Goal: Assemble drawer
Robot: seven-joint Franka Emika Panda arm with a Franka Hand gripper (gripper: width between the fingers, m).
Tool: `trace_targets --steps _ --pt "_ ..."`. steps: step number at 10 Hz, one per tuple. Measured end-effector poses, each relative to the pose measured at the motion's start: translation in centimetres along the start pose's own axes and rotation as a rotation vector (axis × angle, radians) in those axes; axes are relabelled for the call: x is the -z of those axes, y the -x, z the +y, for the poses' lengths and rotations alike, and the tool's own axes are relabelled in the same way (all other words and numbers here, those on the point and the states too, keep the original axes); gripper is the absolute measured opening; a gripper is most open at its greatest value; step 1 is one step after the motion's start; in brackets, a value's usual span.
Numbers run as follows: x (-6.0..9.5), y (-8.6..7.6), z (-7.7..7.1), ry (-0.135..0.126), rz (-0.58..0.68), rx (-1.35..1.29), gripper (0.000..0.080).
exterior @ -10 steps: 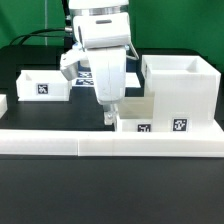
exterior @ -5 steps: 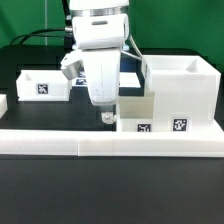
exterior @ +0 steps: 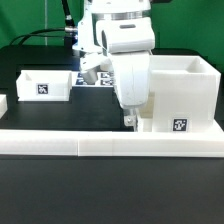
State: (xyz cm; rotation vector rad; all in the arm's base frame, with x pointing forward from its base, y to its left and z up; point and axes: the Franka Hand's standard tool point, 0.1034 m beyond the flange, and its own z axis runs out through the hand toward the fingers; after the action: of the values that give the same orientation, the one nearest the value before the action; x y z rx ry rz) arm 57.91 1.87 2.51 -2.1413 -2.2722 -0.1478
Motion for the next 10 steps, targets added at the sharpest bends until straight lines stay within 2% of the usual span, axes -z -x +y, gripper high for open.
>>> trace_targets --steps 2,4,5,7,8,10 --pt "-0.1 -0.2 0.0 -0.001 0.0 0.007 0.0648" --pt "-0.4 -1.4 0.1 -0.001 -0.003 0.046 0.0648" --pt "-0.3 -1.4 0.1 -0.009 -0.01 0.04 0.0648" --pt "-0.1 -1.4 0.1 -0.043 -0.019 0.03 0.0648" --pt "0.2 -1.2 0.2 -0.044 -0.021 0.027 0.0648" --pt "0.6 0.6 -0.1 -0.036 -0.028 0.002 0.0648"
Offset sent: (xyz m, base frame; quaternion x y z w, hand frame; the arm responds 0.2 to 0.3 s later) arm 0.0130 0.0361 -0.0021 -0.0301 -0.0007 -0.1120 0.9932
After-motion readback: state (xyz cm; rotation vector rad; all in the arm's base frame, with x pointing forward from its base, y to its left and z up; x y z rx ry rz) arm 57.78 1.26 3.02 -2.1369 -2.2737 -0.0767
